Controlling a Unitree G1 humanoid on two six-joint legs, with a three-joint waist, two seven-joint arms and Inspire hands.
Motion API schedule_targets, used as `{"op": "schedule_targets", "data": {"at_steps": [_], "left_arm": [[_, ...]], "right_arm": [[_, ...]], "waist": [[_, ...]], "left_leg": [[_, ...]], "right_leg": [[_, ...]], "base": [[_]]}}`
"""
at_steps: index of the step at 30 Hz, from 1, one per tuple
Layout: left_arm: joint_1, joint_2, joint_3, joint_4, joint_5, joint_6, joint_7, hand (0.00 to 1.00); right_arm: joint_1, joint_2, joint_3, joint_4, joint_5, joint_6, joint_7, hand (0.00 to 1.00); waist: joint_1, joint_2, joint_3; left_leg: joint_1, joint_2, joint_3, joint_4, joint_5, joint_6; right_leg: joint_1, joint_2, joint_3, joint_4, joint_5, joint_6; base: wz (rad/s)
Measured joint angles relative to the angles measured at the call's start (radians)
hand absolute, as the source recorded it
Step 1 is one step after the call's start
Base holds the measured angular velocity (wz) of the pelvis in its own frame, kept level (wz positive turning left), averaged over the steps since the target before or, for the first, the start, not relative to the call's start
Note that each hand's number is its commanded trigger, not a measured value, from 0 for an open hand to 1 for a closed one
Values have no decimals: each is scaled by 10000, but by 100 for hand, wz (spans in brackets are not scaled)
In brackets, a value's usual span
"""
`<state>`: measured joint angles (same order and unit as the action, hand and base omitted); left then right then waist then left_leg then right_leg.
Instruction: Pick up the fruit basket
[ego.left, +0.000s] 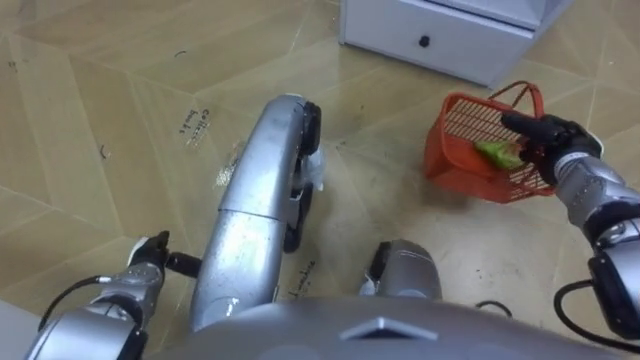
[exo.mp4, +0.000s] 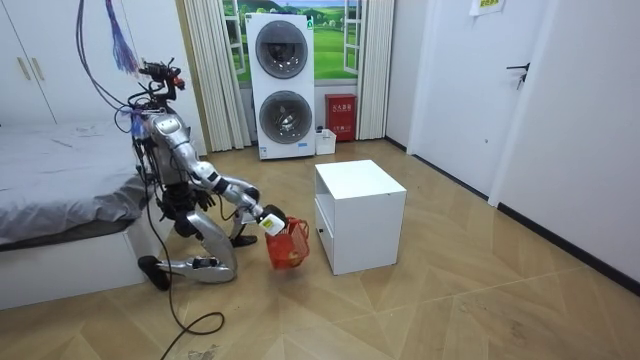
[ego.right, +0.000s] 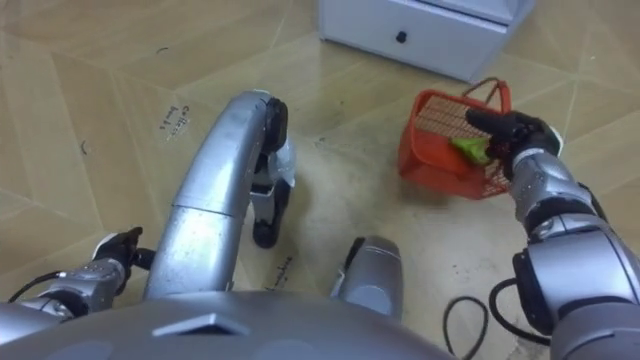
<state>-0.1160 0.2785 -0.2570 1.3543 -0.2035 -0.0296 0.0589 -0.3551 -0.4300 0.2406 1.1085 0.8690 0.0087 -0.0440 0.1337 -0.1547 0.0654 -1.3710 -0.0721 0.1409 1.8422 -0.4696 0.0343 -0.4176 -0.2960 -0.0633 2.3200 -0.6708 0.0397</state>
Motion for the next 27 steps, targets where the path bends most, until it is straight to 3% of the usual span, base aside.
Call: {"op": "schedule_targets", "data": {"at_steps": [2, 4, 6, 7, 9, 10, 12, 13, 15, 16, 18, 20, 23, 25, 27], "left_arm": [[35, 116, 92, -27, 1, 3, 2, 0], [142, 227, 291, -215, 4, 8, 38, 0], [391, 234, 809, -696, 0, 26, 73, 0], [468, 234, 935, -825, -6, 18, 104, 0], [667, 214, 996, -1078, 2, 76, 327, 0], [744, 183, 998, -1151, 1, 103, 358, 0], [1209, 154, 1270, -1470, 15, 197, 422, 0], [1386, 156, 1431, -1547, 23, 222, 447, 0], [1987, 160, 1866, -1552, 27, 263, 628, 0], [2089, 165, 1973, -1531, 27, 272, 677, 0], [2392, 187, 2420, -1565, 212, 276, 854, 0], [2457, 207, 2620, -1566, 448, 274, 924, 0], [2604, 200, 2667, -1565, 580, 282, 1024, 0], [2603, 195, 2682, -1596, 579, 354, 1057, 0], [2619, 186, 2912, -1681, 556, 510, 1238, 0]], "right_arm": [[203, 6, -14, -744, -2, 9, -41, 100], [258, 7, -95, -1341, -1, 25, -60, 100], [291, 8, -574, -2128, 1, 38, -102, 100], [290, 9, -672, -2249, 11, 38, -99, 100], [280, -15, -868, -2706, 96, 37, -182, 100], [280, -14, -924, -2829, 136, 36, -182, 100], [291, -8, -1164, -3284, 200, 37, -185, 100], [328, -6, -1193, -3477, 160, 37, -205, 100], [794, 68, -1362, -4548, -180, 37, -222, 100], [933, 86, -1379, -4747, -233, 37, -222, 100], [1490, 209, -1630, -5709, -708, 37, -345, 100], [1657, 229, -1654, -6427, -952, 37, -360, 100], [1700, 278, -1688, -7080, -1263, 2, -315, 100], [1668, 295, -1873, -7341, -1380, -95, -384, 100], [1638, 317, -1952, -7708, -1305, -169, -520, 100]], "waist": [[-172, -21, -30], [-215, -39, -48], [-212, 101, -69], [-213, 142, -86], [-195, 312, -164], [-195, 397, -202], [-147, 626, -281], [-136, 665, -282], [-125, 866, -304], [-126, 901, -300], [-142, 954, -325], [-135, 982, -330], [-101, 1045, -341], [-105, 1092, -368], [-282, 1086, -355]], "left_leg": [[28, -130, -82, 57, -106, 91], [11, -126, -87, 70, -229, 230], [-28, -127, -62, -34, -331, 421], [-7, -137, -51, -100, -357, 472], [300, -258, -35, -852, -402, 614], [416, -266, -70, -1130, -387, 649], [1135, -274, -86, -2528, -270, 833], [1386, -285, -65, -2902, -238, 871], [2473, -292, -14, -4299, -133, 977], [2725, -305, -16, -4622, -94, 994], [3514, -468, -14, -5860, 186, 1068], [3898, -465, -41, -6633, 441, 1056], [4545, -458, -153, -7475, 758, 939], [4769, -351, -133, -7850, 938, 853], [5057, -289, -9, -8288, 1080, 849]], "right_leg": [[262, 53, -158, -276, -26, 30], [380, 304, -68, -615, -238, 80], [358, 857, 282, -1208, -438, 129], [353, 982, 362, -1397, -448, 150], [327, 1405, 637, -2696, -450, 155], [334, 1482, 657, -3172, -450, 154], [551, 1599, 854, -5339, -443, 166], [699, 1607, 914, -5929, -422, 201], [1480, 1574, 939, -8326, -139, 377], [1664, 1554, 947, -8842, -8, 407], [2148, 1428, 1087, -10473, 573, 572], [2229, 1321, 1180, -11432, 620, 545], [2446, 1036, 1116, -12856, 146, 428], [2779, 1036, 1029, -13854, 189, 425], [2834, 1063, 1014, -14088, 657, 454]], "base": [[18], [9], [0], [6], [6], [-10], [-23], [-30], [-35], [-28], [-18], [-36], [-48], [-39], [-14]]}}
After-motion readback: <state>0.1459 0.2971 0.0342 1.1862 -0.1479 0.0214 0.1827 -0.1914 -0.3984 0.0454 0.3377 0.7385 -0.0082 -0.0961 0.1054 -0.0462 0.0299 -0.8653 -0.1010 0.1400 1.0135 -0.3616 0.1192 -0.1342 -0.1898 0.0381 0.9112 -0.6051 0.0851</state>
